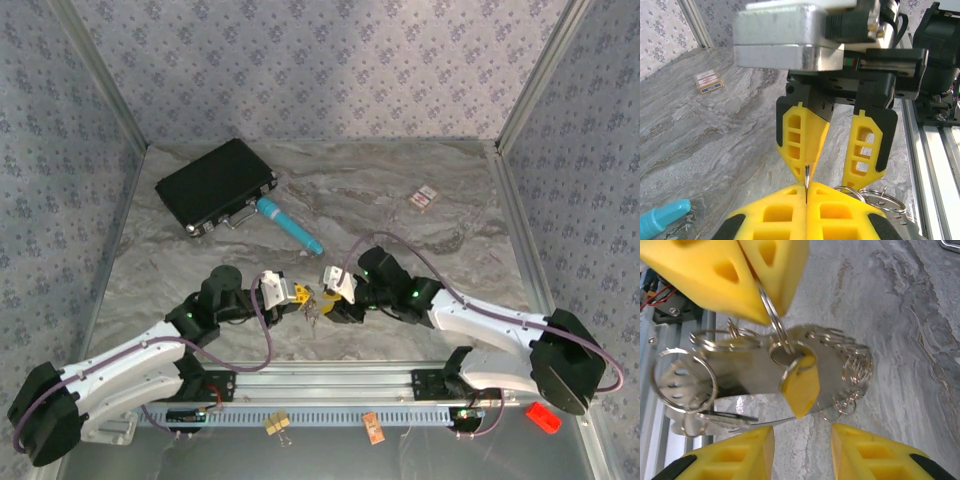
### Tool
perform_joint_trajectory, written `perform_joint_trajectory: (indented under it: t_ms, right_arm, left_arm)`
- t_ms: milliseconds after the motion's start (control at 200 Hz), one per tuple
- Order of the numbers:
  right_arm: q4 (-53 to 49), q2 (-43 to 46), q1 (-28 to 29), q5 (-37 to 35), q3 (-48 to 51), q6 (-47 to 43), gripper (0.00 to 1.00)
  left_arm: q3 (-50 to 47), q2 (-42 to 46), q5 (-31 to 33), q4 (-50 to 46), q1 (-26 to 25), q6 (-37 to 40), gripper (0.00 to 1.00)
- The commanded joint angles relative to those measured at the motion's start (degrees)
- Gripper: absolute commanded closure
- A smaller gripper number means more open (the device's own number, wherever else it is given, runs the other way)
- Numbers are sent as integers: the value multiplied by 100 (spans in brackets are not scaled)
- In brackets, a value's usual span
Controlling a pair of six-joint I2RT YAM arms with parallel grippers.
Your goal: Put the keys on the keyring
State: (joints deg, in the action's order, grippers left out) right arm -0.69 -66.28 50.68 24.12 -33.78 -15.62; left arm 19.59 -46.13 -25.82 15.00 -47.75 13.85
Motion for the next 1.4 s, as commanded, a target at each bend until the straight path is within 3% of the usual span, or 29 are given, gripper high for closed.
perform_joint_trajectory:
  t_ms: [0,310,1069,1204,1394]
  right_arm:
    - [694,210,100,-367,251,239,63]
    - [1508,241,283,-522,637,332,60]
    - [2160,-263,372,-559,522,366,61]
    - [2231,-173,445,-879,547,273,65]
    - [1974,22,446,-1071,568,177,81]
  left_arm:
    - [-13,131,-10,368,-16,-79,100]
    - [-41,152,-10,420,-22,-95,100]
    - [-33,193,-7,440,-16,-138,100]
    - [-22,188,14,445,-16,-147,100]
    - [-31,200,86,428,-20,-123,100]
